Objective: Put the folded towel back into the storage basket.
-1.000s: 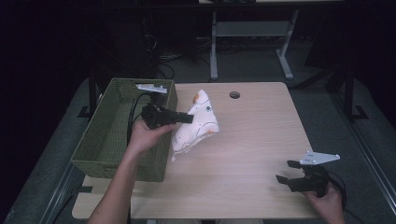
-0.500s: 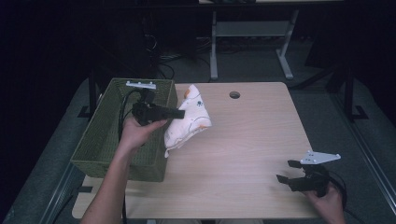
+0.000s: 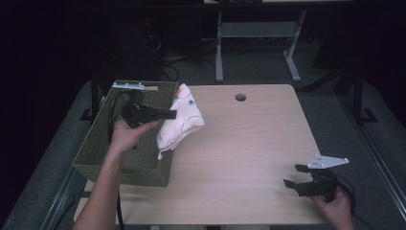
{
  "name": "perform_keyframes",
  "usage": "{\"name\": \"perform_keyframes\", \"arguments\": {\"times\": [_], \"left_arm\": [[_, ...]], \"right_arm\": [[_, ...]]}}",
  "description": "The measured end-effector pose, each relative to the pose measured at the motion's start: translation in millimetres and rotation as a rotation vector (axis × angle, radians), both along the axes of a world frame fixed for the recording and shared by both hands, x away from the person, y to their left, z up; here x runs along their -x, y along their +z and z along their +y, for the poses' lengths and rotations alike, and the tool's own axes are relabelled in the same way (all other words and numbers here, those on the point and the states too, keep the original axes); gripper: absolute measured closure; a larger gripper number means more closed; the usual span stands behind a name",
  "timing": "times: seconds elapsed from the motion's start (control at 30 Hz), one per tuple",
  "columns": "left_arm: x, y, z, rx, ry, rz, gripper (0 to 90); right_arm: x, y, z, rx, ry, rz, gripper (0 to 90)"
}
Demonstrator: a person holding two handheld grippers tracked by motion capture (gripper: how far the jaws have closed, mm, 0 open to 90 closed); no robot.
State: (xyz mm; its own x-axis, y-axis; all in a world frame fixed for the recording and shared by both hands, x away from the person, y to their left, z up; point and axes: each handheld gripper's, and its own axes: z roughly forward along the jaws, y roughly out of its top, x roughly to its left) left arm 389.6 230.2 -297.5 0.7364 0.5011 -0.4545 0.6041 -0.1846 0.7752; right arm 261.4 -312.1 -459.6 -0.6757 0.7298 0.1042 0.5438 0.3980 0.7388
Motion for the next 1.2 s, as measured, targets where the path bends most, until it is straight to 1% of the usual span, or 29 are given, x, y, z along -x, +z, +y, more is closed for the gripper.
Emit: {"name": "perform_keyframes", "arguments": {"times": [0.03,0.1,0.13,0.2,0.3,0.37,0.4,0.5,0.63,0.67,0.7,0.8,0.9,1.03,1.1,1.13,1.2], "left_arm": [[0.0,0.0,0.0,0.0,0.0,0.0,80.0],[0.6,1.0,8.3,0.007,0.019,-0.001,79.9],[0.6,1.0,8.3,0.007,0.019,-0.001,79.9],[1.1,2.6,17.3,0.008,0.036,-0.002,79.8],[1.5,3.7,26.8,0.01,0.049,-0.008,79.8],[1.6,3.7,29.9,0.009,0.054,-0.008,79.7],[1.4,3.8,36.0,0.004,0.065,-0.008,79.7],[1.2,4.2,45.2,0.007,0.082,-0.007,79.5],[0.5,3.9,58.7,-0.001,0.107,-0.011,79.2],[0.5,3.9,58.7,-0.001,0.107,-0.011,79.2],[0.7,3.3,66.2,-0.007,0.117,-0.007,79.2],[1.5,3.2,76.9,-0.025,0.135,-0.007,79.0],[3.1,3.8,87.9,-0.022,0.154,-0.006,79.0],[5.2,1.8,101.7,-0.036,0.182,0.004,78.8],[6.4,-0.2,107.9,-0.034,0.193,0.008,78.7],[6.4,-0.2,107.9,-0.034,0.193,0.008,78.7],[7.5,-2.5,113.7,-0.033,0.21,0.011,78.7]], "right_arm": [[0.0,0.0,0.1,0.0,-0.001,0.0,20.6],[-0.1,-0.2,0.2,-0.001,-0.001,0.001,20.6],[-0.2,-0.3,0.3,0.0,0.001,-0.001,20.7],[-0.3,-0.4,0.5,0.001,0.001,-0.001,20.7],[-0.3,-0.4,0.3,0.001,0.001,-0.002,20.6],[-0.3,-0.4,0.3,0.0,0.0,0.0,20.6],[-0.6,-0.9,0.6,-0.006,0.004,0.001,20.6],[-0.7,-0.9,1.0,0.003,0.003,0.002,20.6],[-0.6,-1.0,1.1,0.002,0.003,0.003,20.5],[-0.5,-1.0,1.0,0.003,0.003,0.002,20.5],[-0.5,-1.0,1.0,0.002,0.003,0.003,20.5],[-0.7,-1.5,1.2,0.002,0.005,0.005,20.5],[-0.7,-1.8,1.4,0.003,0.007,0.005,20.5],[-0.7,-1.9,1.5,0.003,0.006,0.005,20.5],[-0.9,-2.1,1.7,0.004,0.005,0.006,20.5],[-0.9,-2.1,1.9,0.004,0.004,0.008,20.5],[-0.8,-2.1,2.2,0.004,0.003,0.011,20.5]]}}
